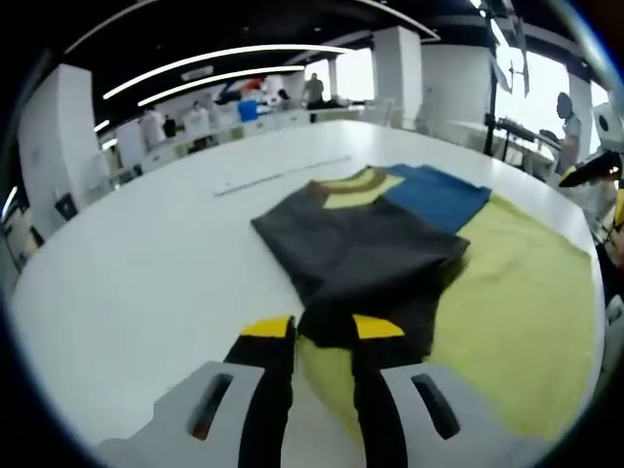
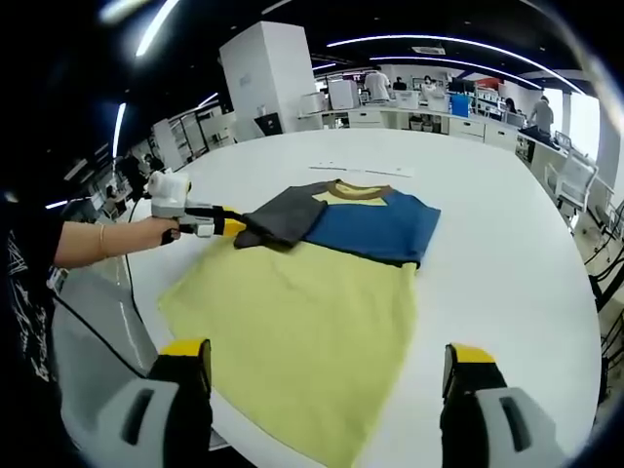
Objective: Fold the garment on the visible template until the final outline fits inside the template.
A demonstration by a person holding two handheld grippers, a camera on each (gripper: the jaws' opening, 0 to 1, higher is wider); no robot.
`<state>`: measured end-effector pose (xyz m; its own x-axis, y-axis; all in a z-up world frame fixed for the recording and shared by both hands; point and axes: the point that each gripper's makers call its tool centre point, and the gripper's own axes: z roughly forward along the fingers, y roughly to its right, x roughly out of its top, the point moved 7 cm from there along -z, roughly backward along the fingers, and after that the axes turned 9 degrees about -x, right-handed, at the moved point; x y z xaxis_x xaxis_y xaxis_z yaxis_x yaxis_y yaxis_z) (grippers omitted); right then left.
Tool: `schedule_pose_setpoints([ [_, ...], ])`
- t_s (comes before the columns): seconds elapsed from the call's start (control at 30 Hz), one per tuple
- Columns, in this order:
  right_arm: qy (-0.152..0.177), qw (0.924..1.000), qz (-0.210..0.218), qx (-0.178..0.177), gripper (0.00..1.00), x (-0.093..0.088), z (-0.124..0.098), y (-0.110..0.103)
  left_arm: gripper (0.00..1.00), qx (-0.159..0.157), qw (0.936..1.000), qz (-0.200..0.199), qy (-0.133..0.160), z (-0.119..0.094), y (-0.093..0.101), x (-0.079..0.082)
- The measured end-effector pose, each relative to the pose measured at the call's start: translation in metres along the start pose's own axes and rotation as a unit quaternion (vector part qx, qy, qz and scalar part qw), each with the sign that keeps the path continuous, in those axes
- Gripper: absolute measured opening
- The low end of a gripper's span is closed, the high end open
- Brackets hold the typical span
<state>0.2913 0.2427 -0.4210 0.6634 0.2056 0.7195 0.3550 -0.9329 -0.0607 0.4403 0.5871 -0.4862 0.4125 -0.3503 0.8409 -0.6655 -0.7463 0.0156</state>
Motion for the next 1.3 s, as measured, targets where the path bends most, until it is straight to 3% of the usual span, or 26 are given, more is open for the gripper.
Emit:
schedule_pose_setpoints([
  [0.27, 0.002, 1.0, 0.0, 0.003, 0.99, 0.002, 0.002, -0.003, 0.03, 0.005, 1.0, 0.002, 0.0, -0.004, -0.002, 0.0],
  [0.47, 0.006, 1.0, -0.002, 0.005, 0.99, 0.003, 0.0, -0.004, 0.01, 0.001, 1.0, 0.003, 0.0, -0.006, 0.001, 0.003],
  [0.73, 0.014, 0.9999, -0.002, 0.002, 0.99, 0.005, -0.002, -0.002, 0.0, -0.025, 0.9995, 0.015, 0.009, -0.008, 0.014, 0.026],
  [0.83, 0.015, 0.9999, -0.002, 0.003, 0.99, 0.005, -0.002, -0.002, 0.0, -0.037, 0.9988, 0.032, -0.002, -0.006, 0.019, 0.03],
  [1.1, 0.019, 0.9998, 0.0, 0.0, 0.99, 0.004, -0.004, -0.001, 0.0, -0.075, 0.9955, 0.053, 0.022, -0.002, 0.039, 0.06],
  [1.3, 0.018, 0.9998, 0.003, -0.003, 0.99, 0.001, -0.006, -0.001, 0.0, -0.088, 0.9941, 0.059, 0.023, 0.006, 0.053, 0.075],
])
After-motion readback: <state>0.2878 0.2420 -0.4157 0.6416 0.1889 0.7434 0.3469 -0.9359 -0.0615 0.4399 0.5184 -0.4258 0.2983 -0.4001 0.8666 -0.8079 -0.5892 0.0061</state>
